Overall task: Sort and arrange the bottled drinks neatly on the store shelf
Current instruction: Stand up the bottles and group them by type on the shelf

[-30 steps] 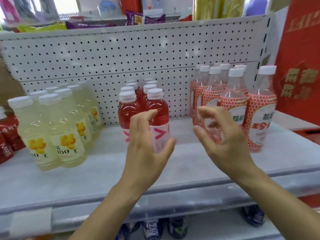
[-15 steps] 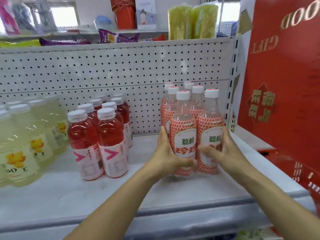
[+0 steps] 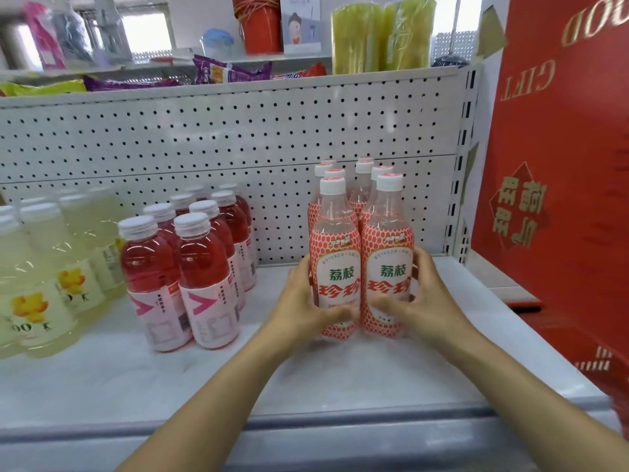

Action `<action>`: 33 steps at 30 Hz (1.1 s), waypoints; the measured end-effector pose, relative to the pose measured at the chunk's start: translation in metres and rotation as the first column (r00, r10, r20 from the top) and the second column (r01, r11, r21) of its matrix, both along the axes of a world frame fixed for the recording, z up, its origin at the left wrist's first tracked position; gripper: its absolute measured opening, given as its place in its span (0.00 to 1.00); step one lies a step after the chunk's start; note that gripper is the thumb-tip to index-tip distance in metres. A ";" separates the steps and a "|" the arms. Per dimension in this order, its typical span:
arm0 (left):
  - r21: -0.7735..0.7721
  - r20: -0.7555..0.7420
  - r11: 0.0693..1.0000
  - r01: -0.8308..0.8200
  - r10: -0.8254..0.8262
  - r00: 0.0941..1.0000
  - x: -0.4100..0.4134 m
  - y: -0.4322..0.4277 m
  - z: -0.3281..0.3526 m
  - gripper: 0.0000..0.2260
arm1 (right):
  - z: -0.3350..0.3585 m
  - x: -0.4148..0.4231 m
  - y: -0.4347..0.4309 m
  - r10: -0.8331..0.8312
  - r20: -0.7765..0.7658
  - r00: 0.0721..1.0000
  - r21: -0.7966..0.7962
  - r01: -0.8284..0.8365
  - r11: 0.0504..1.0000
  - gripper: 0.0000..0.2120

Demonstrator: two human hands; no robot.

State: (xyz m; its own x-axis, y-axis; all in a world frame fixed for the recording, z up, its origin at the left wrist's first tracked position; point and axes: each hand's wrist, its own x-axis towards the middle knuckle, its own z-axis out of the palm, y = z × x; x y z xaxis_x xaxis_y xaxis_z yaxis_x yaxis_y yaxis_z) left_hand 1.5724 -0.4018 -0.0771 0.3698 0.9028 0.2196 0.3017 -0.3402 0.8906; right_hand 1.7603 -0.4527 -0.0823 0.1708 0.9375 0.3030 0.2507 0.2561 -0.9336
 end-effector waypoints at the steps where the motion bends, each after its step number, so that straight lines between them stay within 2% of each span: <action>1: 0.036 -0.022 0.999 -0.036 0.037 0.999 -0.001 -0.003 0.000 0.37 | 0.000 0.003 -0.002 -0.005 0.013 1.000 0.004 0.005 1.000 0.43; 3: 0.025 0.012 1.000 0.007 -0.007 1.000 -0.006 -0.004 0.004 0.42 | 0.004 0.011 -0.002 0.020 -0.018 1.000 0.009 -0.020 1.000 0.39; 5: -0.037 0.146 0.998 0.050 -0.044 0.988 -0.011 0.004 0.013 0.44 | 0.014 0.024 0.005 -0.007 -0.086 0.996 0.011 0.008 1.000 0.40; 8: -0.146 0.290 0.989 0.015 0.029 0.957 -0.009 0.030 0.032 0.47 | 0.039 0.034 0.027 -0.028 -0.191 0.981 -0.024 0.023 0.999 0.41; 10: -0.194 0.341 0.981 0.009 0.059 0.938 -0.004 0.049 0.052 0.44 | 0.057 0.034 0.043 0.022 -0.243 0.970 -0.058 -0.037 0.998 0.43; 12: -0.213 0.359 0.977 0.002 0.076 0.930 0.000 0.068 0.072 0.40 | 0.076 0.036 0.062 0.048 -0.253 0.966 -0.092 -0.073 0.993 0.44; 14: -0.296 0.328 0.955 -0.007 0.109 0.939 0.005 0.081 0.083 0.40 | 0.087 0.038 0.079 0.043 -0.273 0.961 -0.187 -0.096 0.978 0.42; 16: -0.426 0.281 0.905 0.023 0.108 0.954 0.010 0.087 0.080 0.46 | 0.088 0.038 0.091 0.050 -0.312 0.949 -0.312 -0.152 0.938 0.44; 18: -0.470 0.253 0.881 0.053 0.077 0.964 0.014 0.093 0.071 0.54 | 0.081 0.036 0.099 0.098 -0.331 0.938 -0.361 -0.222 0.906 0.45; 20: -0.474 0.240 0.878 0.064 0.059 0.969 0.013 0.096 0.067 0.59 | 0.076 0.036 0.102 0.117 -0.322 0.939 -0.352 -0.234 0.906 0.44; 25: -0.464 0.278 0.876 0.132 0.003 0.961 0.005 0.089 0.059 0.50 | 0.076 0.032 0.078 0.176 -0.251 0.952 -0.316 -0.252 0.915 0.37; 30: -0.316 0.225 0.921 0.229 -0.161 0.961 -0.007 0.041 0.031 0.49 | 0.035 0.042 0.041 0.323 -0.272 0.907 -0.167 -0.375 0.912 0.36; 33: -0.222 0.141 0.939 0.264 -0.237 0.961 -0.010 0.013 0.014 0.42 | 0.011 0.041 0.022 0.405 -0.225 0.886 -0.086 -0.432 0.898 0.39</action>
State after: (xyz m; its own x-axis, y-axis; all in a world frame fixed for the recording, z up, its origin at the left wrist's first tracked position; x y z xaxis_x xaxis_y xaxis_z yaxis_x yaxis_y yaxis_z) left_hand 1.5621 -0.3884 -0.0627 0.5760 0.8150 0.0636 0.1292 -0.1675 0.9774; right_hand 1.8010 -0.4307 -0.0710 -0.2035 0.9633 0.1754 -0.0442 0.1699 -0.9845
